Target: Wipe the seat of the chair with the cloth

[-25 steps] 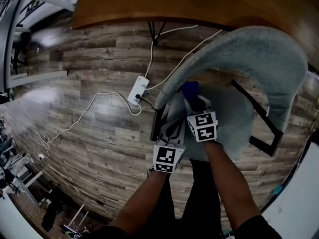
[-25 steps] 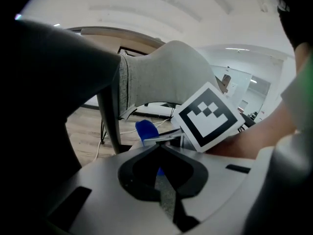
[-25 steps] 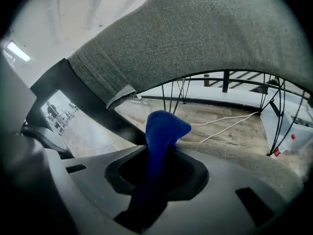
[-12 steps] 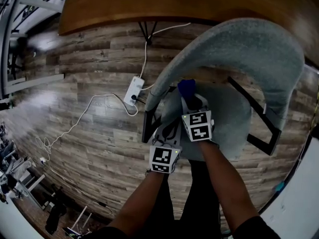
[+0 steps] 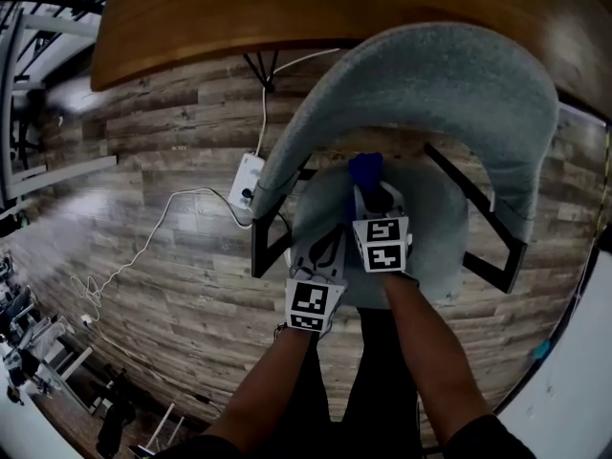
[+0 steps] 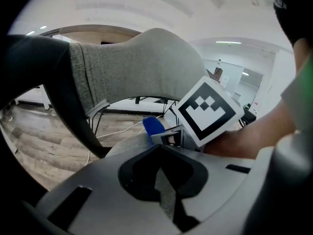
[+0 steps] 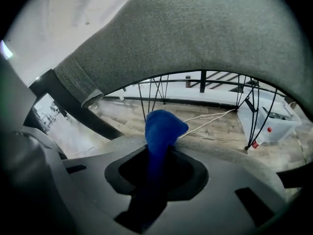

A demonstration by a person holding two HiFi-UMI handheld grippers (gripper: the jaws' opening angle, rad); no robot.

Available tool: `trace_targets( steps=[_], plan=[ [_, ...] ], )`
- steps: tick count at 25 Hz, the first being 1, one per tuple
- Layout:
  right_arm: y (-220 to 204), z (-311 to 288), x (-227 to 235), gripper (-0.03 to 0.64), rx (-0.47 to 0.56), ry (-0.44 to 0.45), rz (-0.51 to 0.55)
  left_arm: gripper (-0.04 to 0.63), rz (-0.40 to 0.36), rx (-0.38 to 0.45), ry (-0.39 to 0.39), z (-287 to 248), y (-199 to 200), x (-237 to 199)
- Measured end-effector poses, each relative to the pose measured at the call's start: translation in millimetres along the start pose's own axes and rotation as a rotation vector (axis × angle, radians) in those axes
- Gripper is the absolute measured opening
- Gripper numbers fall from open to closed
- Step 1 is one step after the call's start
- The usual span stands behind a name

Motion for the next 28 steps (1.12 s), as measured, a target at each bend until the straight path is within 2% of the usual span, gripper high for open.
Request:
trace_targets(
  steps=[4, 13, 22, 28],
  plan=[
    [-5.5, 12.1, 20.9, 0.097, 0.008, -0.041, -0.029, 0.005, 0.021, -0.015, -0.005, -6.1, 0.3, 7.8],
    [-21.3, 32.6, 66.9, 0.097, 0.016, -0.115, -0.09, 0.005, -0.004, -0.019, -0.048, -26.5, 9.0, 38.4],
    [-33.4, 57.1, 112.9, 0.097, 0.031, -0.181, -0.118, 0.005, -0.025, 0.012, -0.062, -40.7, 28.8, 76.6],
    [-46.2, 73.7, 137.7, 0.097, 0.012, -0.236, -0.137, 0.005, -0.037, -0.016, -0.059, -49.6, 19.1, 95.6]
  ],
)
Point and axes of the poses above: the fingertips, and each gripper's own axes: z backward along the fingers, x to its right, y out of its top, the point moved 3 cm from there along z, backward along the fingers, and after that the axes turned 5 degrees about x, right-handed, at the moved point
